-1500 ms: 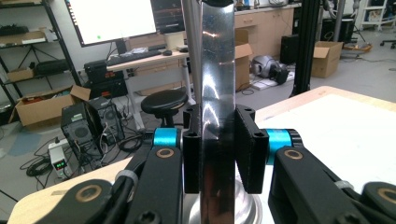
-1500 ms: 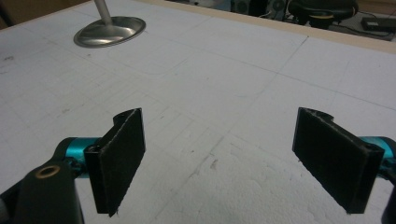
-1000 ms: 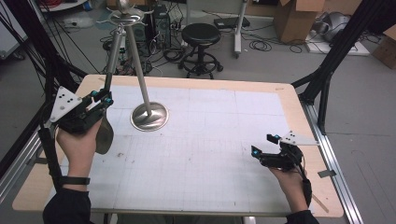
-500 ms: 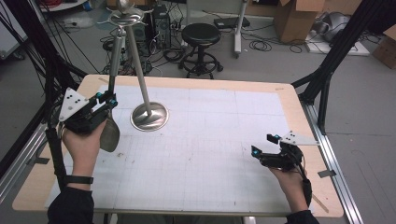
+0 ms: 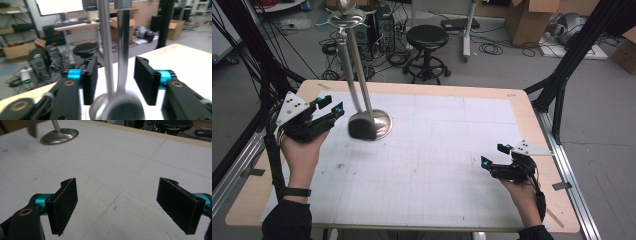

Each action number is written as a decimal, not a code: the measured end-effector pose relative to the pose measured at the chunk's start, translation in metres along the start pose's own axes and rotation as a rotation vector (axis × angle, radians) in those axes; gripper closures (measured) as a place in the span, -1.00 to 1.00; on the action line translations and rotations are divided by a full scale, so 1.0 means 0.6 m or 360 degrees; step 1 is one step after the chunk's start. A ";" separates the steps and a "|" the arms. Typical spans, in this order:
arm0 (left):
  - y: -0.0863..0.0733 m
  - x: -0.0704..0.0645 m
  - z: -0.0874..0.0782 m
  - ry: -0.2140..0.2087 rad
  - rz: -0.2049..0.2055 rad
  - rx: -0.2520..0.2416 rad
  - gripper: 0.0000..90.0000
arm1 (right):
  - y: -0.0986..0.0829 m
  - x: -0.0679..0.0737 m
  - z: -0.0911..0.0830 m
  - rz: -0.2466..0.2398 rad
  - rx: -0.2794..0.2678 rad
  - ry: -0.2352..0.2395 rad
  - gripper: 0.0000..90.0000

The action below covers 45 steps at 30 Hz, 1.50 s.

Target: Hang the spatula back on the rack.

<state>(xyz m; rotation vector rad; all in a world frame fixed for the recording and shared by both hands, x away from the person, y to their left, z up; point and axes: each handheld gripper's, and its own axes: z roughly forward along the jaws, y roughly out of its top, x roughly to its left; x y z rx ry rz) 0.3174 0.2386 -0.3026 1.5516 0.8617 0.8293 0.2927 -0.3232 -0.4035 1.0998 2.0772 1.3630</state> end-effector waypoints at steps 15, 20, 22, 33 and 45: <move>-0.024 -0.043 -0.046 -0.0408 0.0060 -0.0041 -0.44 | 0.003 0.002 -0.003 0.0013 -0.0024 0.0033 -0.63; -0.053 -0.056 -0.053 -0.0488 0.0071 0.0017 -0.50 | 0.003 0.003 -0.002 0.0007 -0.0026 0.0048 -0.64; -0.067 -0.060 -0.055 -0.0527 0.0072 0.0035 -0.51 | 0.003 0.004 -0.002 -0.0002 -0.0031 0.0052 -0.64; -0.112 -0.074 -0.043 -0.0583 0.0110 0.0066 -0.57 | -0.003 0.007 -0.006 -0.0010 -0.0035 0.0056 -0.64; -0.121 -0.072 -0.035 -0.0551 0.0072 0.0059 -0.60 | -0.010 -0.001 -0.013 -0.0001 -0.0053 0.0022 -0.64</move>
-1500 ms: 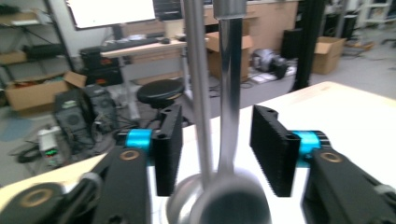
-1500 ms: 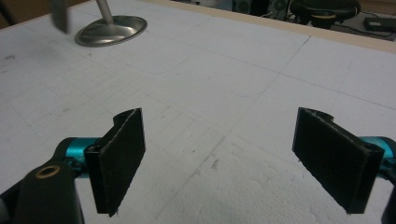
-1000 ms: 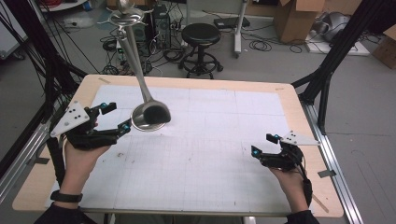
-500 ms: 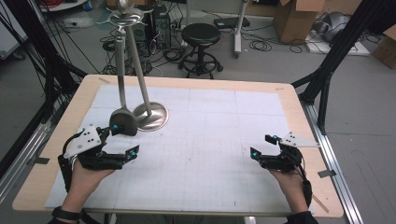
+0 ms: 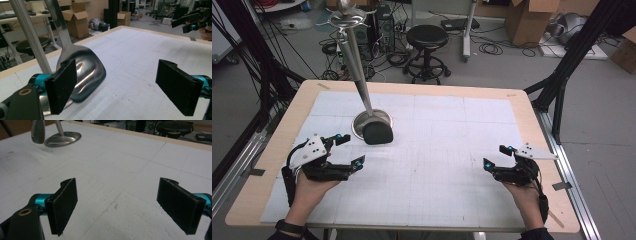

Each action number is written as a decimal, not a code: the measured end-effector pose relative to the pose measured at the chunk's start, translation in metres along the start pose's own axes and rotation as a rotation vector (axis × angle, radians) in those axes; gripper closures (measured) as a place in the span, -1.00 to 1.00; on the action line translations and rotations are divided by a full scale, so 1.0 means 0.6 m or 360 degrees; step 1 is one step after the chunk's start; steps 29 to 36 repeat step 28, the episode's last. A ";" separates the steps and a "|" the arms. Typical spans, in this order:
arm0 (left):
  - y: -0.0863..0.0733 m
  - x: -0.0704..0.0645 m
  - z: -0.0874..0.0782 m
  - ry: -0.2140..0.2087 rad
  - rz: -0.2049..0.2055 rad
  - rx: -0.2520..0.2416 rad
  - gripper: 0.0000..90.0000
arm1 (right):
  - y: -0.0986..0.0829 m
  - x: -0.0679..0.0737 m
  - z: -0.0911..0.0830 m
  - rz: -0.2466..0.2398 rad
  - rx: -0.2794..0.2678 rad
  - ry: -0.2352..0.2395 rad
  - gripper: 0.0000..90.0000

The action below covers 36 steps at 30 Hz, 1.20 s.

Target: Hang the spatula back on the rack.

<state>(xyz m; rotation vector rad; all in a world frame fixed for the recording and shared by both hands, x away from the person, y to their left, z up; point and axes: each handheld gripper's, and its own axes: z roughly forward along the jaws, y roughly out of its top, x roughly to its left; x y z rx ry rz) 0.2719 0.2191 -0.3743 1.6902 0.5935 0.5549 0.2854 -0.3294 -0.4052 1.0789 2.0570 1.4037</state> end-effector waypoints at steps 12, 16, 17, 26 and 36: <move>-0.002 0.012 -0.009 0.0046 -0.0027 -0.0022 -0.60 | 0.001 0.003 0.001 -0.0016 -0.0003 -0.0001 -0.64; -0.002 0.013 -0.010 0.0054 -0.0027 -0.0025 -0.59 | 0.001 0.003 0.000 -0.0015 -0.0006 -0.0003 -0.64; -0.002 0.013 -0.010 0.0056 -0.0026 -0.0022 -0.59 | 0.000 0.002 0.000 -0.0016 -0.0006 -0.0005 -0.64; -0.003 0.014 -0.010 0.0058 -0.0036 -0.0019 -0.59 | 0.000 0.002 0.001 -0.0018 -0.0002 -0.0006 -0.64; -0.002 0.015 -0.011 0.0062 -0.0034 -0.0022 -0.59 | 0.000 0.002 0.001 -0.0017 0.0000 -0.0003 -0.64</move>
